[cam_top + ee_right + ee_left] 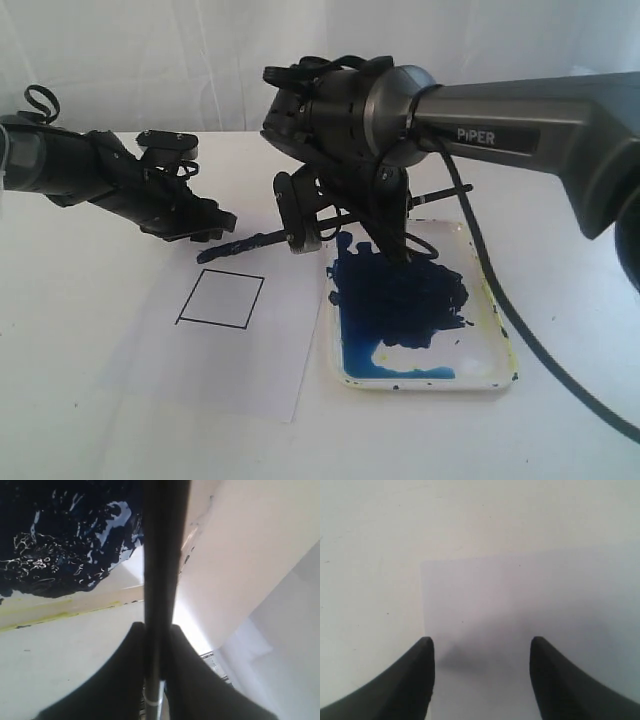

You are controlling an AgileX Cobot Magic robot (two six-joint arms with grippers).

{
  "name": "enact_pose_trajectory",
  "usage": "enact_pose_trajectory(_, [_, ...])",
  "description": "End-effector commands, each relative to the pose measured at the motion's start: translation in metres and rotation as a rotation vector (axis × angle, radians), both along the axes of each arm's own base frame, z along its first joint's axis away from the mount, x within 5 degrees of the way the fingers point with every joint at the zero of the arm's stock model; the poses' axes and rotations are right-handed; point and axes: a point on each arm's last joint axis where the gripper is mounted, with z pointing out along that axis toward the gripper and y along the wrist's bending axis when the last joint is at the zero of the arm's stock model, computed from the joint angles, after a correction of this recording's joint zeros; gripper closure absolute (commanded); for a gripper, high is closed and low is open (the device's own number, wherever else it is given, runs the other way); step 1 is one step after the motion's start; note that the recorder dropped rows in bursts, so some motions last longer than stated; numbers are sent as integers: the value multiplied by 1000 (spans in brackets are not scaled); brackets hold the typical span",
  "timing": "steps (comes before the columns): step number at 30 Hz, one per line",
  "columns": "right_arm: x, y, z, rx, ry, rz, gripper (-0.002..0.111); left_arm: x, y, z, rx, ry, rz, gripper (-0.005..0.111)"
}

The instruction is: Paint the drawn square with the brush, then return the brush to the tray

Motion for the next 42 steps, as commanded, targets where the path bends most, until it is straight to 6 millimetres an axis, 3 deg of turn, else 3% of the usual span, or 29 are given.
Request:
enact_pose_trajectory(1, [-7, 4, 4, 11, -7, -16, 108, -3, 2, -4, 8, 38, -17, 47])
enact_pose_trajectory(5, [-12, 11, 1, 28, -22, -36, 108, -6, 2, -6, 47, 53, -77, 47])
enact_pose_trajectory(15, [-10, 16, -31, -86, -131, -56, 108, -5, 2, -6, 33, 61, -55, 47])
enact_pose_trajectory(25, [-9, 20, -37, -23, -172, -95, 108, -5, 2, -5, 33, 57, -53, 47])
enact_pose_trajectory(31, [-16, 31, -49, -38, -153, -55, 108, -5, 2, -5, 33, 51, -51, 47])
enact_pose_trajectory(42, [-14, 32, -65, -47, -189, -91, 108, -5, 2, -5, 33, 51, -51, 47])
